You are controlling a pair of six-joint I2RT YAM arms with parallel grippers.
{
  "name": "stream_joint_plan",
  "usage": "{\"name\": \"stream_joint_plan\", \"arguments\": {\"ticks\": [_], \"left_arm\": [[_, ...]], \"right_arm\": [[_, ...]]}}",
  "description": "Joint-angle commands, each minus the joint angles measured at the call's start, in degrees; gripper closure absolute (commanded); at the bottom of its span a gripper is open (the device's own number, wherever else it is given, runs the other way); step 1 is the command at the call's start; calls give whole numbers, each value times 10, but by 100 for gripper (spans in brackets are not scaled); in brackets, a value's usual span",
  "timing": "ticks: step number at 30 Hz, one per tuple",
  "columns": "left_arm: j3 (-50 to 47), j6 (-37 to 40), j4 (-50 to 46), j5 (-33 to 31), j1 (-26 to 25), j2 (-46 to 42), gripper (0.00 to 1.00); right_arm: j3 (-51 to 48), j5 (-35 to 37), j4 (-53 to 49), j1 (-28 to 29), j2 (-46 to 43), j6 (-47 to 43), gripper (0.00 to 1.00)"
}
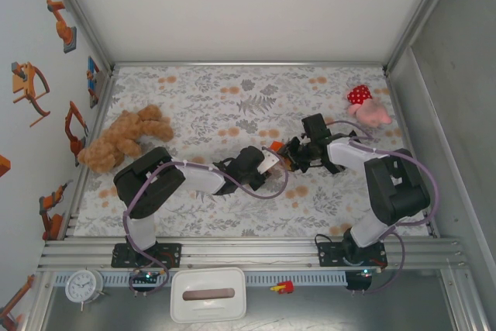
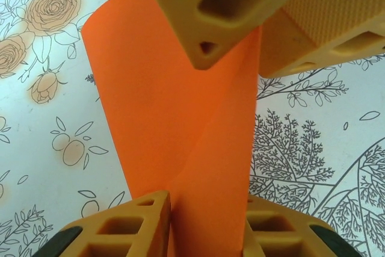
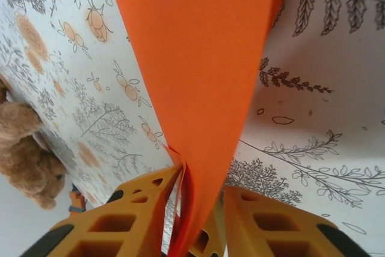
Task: Fold a paper plane with a square sheet of paper (pick it up from the middle)
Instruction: Fold the wing for the fifth time at the center of the table.
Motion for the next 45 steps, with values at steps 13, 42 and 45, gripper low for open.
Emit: {"name": "stream_joint_plan", "arguments": {"ticks": [13, 42, 45], "left_arm": [[16, 24, -79, -40, -36, -41, 62], [-21, -51, -19, 37, -6, -7, 78], [-25, -62, -13, 57, 3, -6, 78]], "right_arm": [[-9, 19, 20, 4, -7, 7, 95], [-5, 52, -20, -25, -62, -33, 55], [-8, 67, -36, -36, -80, -44, 55]]}}
